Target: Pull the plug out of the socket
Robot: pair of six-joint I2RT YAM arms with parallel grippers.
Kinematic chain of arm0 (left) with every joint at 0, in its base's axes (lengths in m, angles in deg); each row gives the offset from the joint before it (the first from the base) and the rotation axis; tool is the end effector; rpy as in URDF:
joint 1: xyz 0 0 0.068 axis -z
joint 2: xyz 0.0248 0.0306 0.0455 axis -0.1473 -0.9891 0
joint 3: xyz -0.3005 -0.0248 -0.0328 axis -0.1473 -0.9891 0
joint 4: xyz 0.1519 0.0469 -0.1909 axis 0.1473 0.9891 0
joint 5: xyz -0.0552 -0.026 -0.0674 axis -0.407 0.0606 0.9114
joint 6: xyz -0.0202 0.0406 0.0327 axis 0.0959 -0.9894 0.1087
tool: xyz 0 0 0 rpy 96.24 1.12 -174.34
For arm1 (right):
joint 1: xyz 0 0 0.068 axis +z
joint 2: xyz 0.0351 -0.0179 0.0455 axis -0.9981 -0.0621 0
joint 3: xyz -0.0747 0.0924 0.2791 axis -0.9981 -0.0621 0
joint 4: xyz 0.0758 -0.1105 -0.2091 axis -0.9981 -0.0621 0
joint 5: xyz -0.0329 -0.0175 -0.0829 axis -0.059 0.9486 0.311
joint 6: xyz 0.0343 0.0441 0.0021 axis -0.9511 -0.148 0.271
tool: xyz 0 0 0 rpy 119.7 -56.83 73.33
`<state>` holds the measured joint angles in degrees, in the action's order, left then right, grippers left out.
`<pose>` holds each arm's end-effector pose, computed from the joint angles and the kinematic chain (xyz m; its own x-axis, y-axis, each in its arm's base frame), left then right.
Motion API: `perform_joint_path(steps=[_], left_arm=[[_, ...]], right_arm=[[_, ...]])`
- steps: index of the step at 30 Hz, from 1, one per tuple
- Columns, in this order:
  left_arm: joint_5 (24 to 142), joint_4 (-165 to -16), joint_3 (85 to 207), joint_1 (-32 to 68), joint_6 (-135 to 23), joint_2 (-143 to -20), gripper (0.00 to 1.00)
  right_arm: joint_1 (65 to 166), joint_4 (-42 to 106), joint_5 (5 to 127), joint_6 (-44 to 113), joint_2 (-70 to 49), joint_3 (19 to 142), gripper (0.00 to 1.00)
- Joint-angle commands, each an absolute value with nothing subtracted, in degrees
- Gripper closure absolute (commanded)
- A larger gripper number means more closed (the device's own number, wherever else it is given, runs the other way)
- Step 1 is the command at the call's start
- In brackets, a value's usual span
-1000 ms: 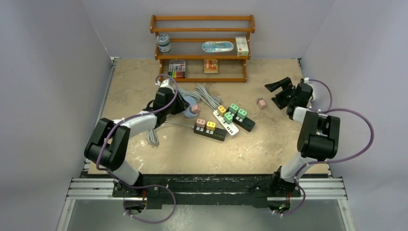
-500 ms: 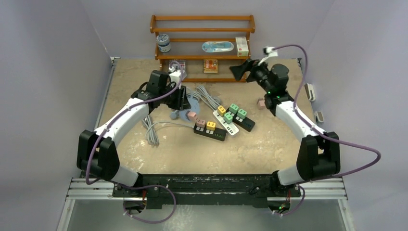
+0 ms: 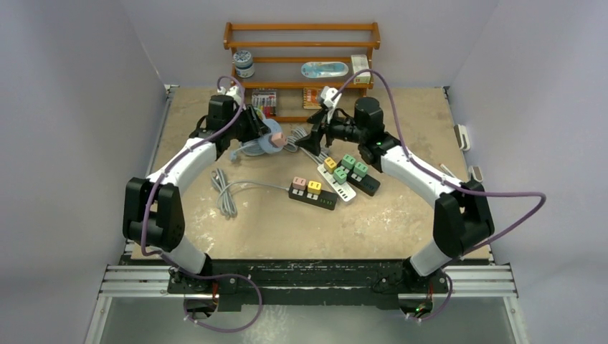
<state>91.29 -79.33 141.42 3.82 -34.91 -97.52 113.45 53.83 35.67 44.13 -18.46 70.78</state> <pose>0.3447 -0.0864 0.3112 -0.6788 -0.3818 -0.6273 0.0866 0.8066 -0.5847 0.3072 0.1830 0.3685 0.0099 -0.0347 -0.9993 -0.9047 0.4254 -0.0237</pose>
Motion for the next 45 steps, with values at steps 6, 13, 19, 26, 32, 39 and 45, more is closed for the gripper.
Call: perform_joint_path(steps=[6,13,19,26,32,39,45], left_arm=[[93.6,-93.7,141.9,4.3,-25.8,-95.9,1.0],[95.0,-93.8,141.3,4.3,-25.7,-94.9,1.0],[96.3,-94.6,141.0,4.3,-25.0,-94.4,1.0],[97.4,-94.6,141.6,4.3,-24.8,-93.3,1.0],[98.0,-95.6,141.5,4.3,-23.9,-92.6,1.0],[98.1,-96.1,140.6,4.3,-23.8,-92.7,1.0],[99.1,-96.7,139.9,4.3,-23.6,-93.0,1.0]], right_arm=[[117.4,50.4,35.4,51.3,-26.5,78.9,0.12],[118.2,50.6,33.2,52.7,-29.4,82.2,0.12],[118.9,48.4,33.7,54.5,-31.7,85.0,0.13],[119.0,46.8,34.1,55.6,-34.6,87.3,0.15],[119.3,45.1,33.8,56.3,-36.1,88.6,0.18],[119.8,43.7,32.4,56.6,-37.0,90.0,0.44],[120.2,43.1,32.9,56.6,-37.3,91.0,0.53]])
